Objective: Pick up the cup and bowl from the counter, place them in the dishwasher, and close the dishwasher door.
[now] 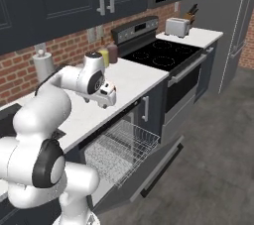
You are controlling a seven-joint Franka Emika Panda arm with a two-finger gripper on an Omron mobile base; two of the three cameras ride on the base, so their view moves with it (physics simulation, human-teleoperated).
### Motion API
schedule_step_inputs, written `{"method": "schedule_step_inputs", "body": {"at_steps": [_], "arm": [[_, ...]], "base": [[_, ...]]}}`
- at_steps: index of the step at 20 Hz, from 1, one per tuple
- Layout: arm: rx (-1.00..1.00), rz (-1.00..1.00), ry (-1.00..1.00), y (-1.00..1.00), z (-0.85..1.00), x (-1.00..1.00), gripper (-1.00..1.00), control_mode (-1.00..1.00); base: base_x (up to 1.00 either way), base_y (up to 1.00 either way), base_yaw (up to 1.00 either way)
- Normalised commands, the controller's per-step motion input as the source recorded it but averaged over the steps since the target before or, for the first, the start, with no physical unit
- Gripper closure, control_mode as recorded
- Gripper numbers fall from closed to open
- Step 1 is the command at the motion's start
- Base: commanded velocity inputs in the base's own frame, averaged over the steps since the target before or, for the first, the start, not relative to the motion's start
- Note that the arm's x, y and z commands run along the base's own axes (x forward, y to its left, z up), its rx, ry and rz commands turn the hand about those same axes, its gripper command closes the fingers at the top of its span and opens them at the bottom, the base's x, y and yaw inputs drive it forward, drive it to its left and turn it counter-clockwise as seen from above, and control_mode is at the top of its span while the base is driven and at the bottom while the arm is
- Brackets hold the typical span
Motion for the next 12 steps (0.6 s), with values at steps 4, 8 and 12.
{"method": "schedule_step_inputs", "body": {"at_steps": [4, 8, 12], "arm": [[0.10, -0.17, 0.00, 0.00, -0.13, 0.85, -1.00, -1.00], [0.06, -0.10, 0.00, 0.00, -0.25, 0.89, -1.00, -1.00], [0.00, -0.04, 0.04, 0.00, -0.20, 0.89, -1.00, -1.00]], "base": [[0.00, 0.00, 0.00], [0.00, 0.00, 0.00], [0.00, 0.00, 0.00]]}}
